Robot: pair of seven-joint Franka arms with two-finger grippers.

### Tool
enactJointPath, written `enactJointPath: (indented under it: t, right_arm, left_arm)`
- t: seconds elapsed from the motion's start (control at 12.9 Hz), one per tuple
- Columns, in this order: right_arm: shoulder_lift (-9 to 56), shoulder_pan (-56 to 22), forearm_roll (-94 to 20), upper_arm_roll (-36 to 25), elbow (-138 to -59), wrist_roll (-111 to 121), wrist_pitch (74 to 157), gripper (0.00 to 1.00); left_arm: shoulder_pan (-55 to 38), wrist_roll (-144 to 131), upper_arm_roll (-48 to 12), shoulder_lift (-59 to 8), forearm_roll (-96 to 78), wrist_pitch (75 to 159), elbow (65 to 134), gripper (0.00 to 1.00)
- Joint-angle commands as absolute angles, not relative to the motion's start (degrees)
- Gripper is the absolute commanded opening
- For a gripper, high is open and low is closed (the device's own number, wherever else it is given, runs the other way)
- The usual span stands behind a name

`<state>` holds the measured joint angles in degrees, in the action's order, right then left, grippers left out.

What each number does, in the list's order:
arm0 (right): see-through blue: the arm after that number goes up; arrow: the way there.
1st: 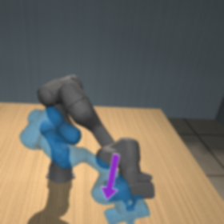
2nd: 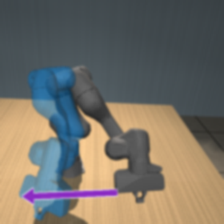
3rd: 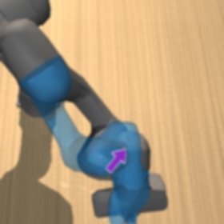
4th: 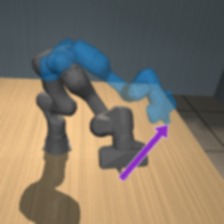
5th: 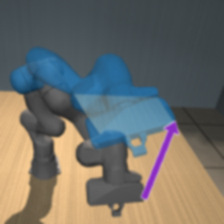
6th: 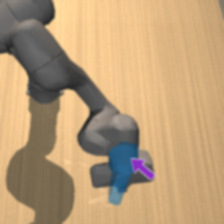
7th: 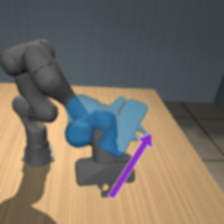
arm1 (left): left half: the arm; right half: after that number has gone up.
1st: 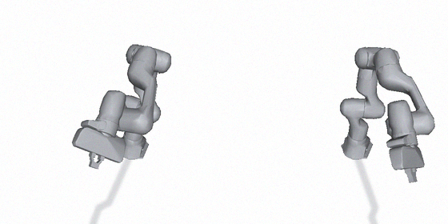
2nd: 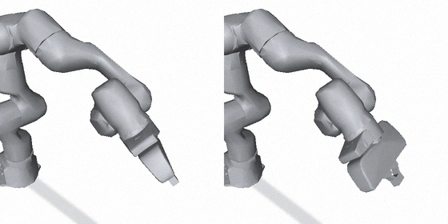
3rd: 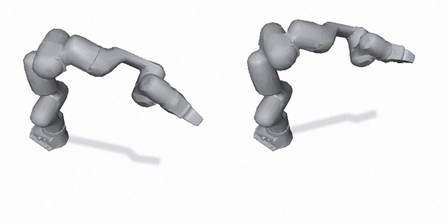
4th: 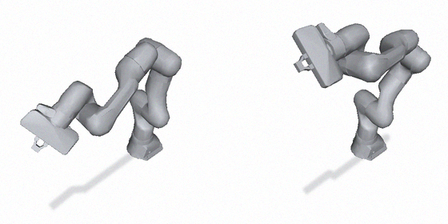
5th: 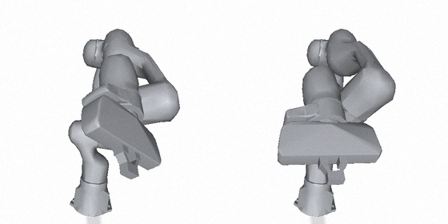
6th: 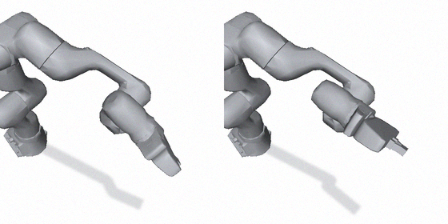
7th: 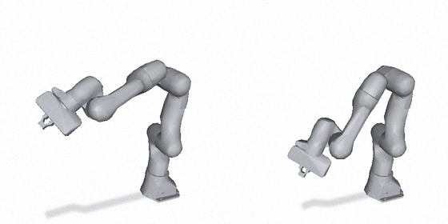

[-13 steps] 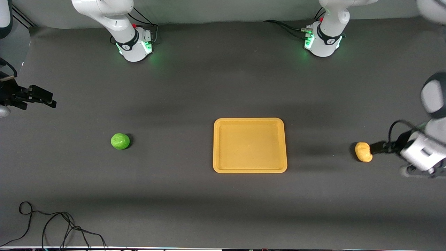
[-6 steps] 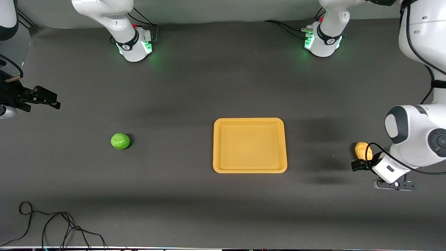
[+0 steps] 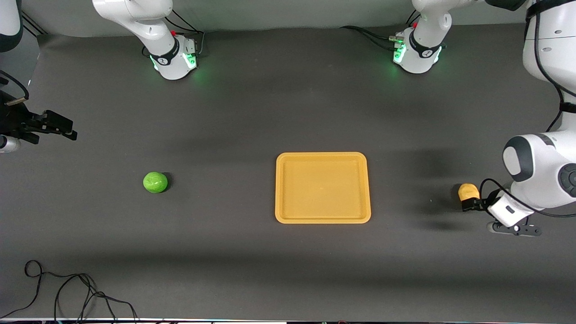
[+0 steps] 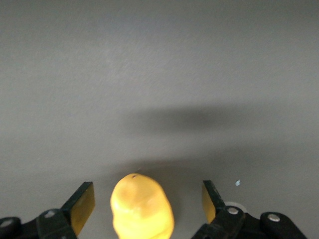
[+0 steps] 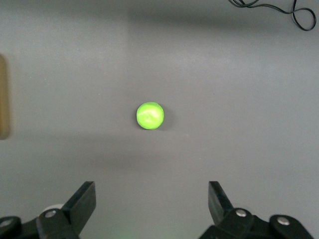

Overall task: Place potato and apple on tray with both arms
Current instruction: 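Close the left gripper on the potato and lift it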

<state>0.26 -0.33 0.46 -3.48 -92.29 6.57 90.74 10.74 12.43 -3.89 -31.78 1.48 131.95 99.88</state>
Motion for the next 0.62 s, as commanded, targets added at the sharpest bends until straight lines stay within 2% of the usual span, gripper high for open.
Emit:
enactJointPath:
  t: [0.0, 0.31, 0.54]
  right_arm:
    - [-1.67, -0.7, 0.79, -4.04, -93.96, 7.91, 89.39, 1.0]
    - [-1.58, -0.62, 0.79, -4.04, -93.96, 7.82, 89.21, 1.0]
    - [-1.58, -0.7, 0.79, -3.96, -93.78, 7.47, 88.86, 1.0]
  left_arm:
    - [11.78, 14.77, -4.13, -27.95, 0.97, 136.83, 107.38, 0.95]
    - [11.43, 14.77, -4.13, -28.65, -2.46, 145.7, 113.89, 0.94]
    - [11.78, 16.51, -4.13, -29.26, -2.55, 147.04, 114.7, 0.94]
